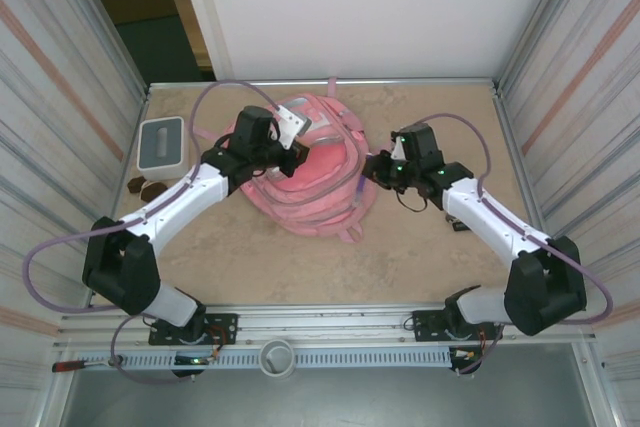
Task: Pack books, pencil case, and school supplies into a backpack
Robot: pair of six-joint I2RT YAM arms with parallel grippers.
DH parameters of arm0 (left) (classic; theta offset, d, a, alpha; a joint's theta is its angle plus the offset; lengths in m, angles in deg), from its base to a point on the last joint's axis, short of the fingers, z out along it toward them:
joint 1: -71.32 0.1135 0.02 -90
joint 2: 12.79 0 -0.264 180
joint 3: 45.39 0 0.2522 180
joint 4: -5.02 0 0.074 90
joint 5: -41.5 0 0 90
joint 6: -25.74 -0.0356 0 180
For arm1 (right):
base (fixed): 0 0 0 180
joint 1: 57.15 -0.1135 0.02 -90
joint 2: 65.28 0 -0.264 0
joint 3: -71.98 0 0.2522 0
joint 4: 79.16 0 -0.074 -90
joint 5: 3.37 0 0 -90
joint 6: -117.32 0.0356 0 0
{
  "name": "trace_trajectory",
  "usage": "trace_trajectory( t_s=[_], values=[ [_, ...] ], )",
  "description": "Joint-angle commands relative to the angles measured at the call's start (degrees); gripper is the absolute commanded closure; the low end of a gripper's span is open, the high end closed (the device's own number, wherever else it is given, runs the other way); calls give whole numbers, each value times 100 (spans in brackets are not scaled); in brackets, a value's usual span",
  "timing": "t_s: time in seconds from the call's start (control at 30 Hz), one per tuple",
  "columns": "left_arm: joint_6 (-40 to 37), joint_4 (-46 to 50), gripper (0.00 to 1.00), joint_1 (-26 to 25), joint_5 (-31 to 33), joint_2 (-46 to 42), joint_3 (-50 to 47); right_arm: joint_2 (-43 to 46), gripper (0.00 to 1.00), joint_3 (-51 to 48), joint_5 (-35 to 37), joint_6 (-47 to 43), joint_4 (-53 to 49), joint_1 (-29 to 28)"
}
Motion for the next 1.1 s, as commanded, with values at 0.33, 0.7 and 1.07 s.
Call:
trace_trajectory(
  t_s=[0.33, 0.7, 1.07],
  values=[
    [749, -340, 100, -22, -387, 57, 861, -1510, 100, 727, 2, 2795, 2361, -648],
    [738, -456, 100, 9, -299, -59, 687, -1135, 61, 853, 756, 1516, 1167, -726],
    [804, -762, 100, 58, -373, -204, 230, 1093, 22, -207, 2500, -976, -2164, 1183]
  ],
)
